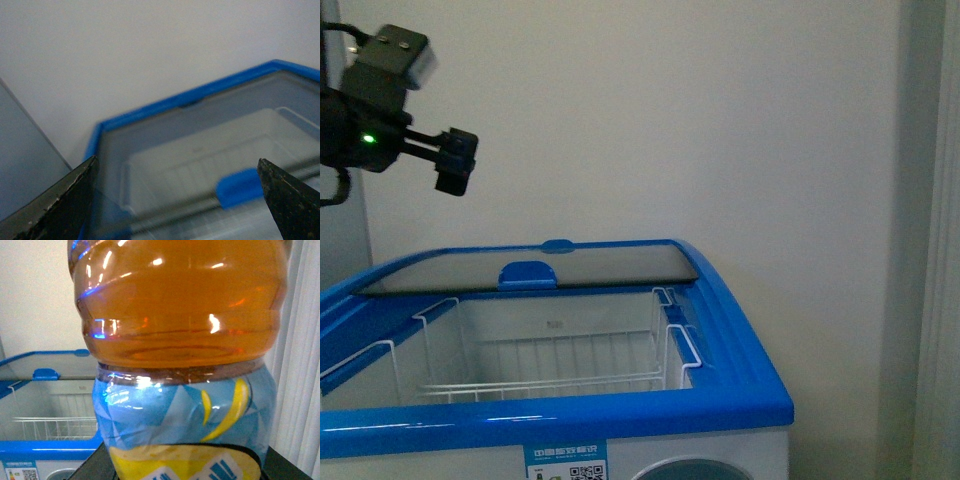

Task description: Put drink in fridge

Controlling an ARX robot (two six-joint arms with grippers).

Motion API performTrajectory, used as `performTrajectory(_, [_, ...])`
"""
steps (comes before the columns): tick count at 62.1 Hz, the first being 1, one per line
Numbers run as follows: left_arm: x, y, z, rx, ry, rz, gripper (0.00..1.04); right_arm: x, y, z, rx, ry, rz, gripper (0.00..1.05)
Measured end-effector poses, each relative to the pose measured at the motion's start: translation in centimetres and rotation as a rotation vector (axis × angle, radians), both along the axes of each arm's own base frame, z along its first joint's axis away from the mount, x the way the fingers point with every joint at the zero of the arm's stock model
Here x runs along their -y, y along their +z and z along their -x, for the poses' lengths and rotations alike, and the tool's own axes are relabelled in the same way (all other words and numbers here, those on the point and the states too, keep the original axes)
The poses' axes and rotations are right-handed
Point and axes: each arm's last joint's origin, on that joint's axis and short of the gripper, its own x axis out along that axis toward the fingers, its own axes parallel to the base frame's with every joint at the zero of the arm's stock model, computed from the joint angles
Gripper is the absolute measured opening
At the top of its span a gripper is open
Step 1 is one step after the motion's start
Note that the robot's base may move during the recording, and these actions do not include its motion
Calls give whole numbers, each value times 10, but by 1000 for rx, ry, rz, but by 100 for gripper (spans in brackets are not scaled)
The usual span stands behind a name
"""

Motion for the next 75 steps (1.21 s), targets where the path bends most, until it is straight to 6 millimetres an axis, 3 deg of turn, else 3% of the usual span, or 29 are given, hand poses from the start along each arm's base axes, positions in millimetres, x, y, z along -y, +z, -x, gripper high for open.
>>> performTrajectory(6, [-10,-1,38,-42,14,121,97,0,0,0,0,0,0,37])
performTrajectory(11, [-22,-10,93,-62,29,233,97,0,0,0,0,0,0,42])
performTrajectory(17, [-26,-38,158,-112,36,294,97,0,0,0,0,0,0,44])
performTrajectory(25, [-20,-73,209,-188,18,296,96,0,0,0,0,3,1,44])
performTrajectory(33, [-11,-115,282,-50,115,275,68,0,0,0,0,0,0,47])
performTrajectory(36, [-11,-147,306,-59,126,273,54,0,-1,-1,-16,13,12,47])
performTrajectory(48, [-11,-166,317,-37,121,273,26,3,7,-1,-373,312,240,47])
performTrajectory(56, [-11,-171,320,-29,120,272,7,4,12,-20,-393,366,363,47])
performTrajectory(64, [-11,-178,323,-25,120,269,3,4,47,-77,-331,360,674,46])
performTrajectory(75, [-11,-186,326,-27,120,268,3,-28,57,-189,-339,389,1161,47])
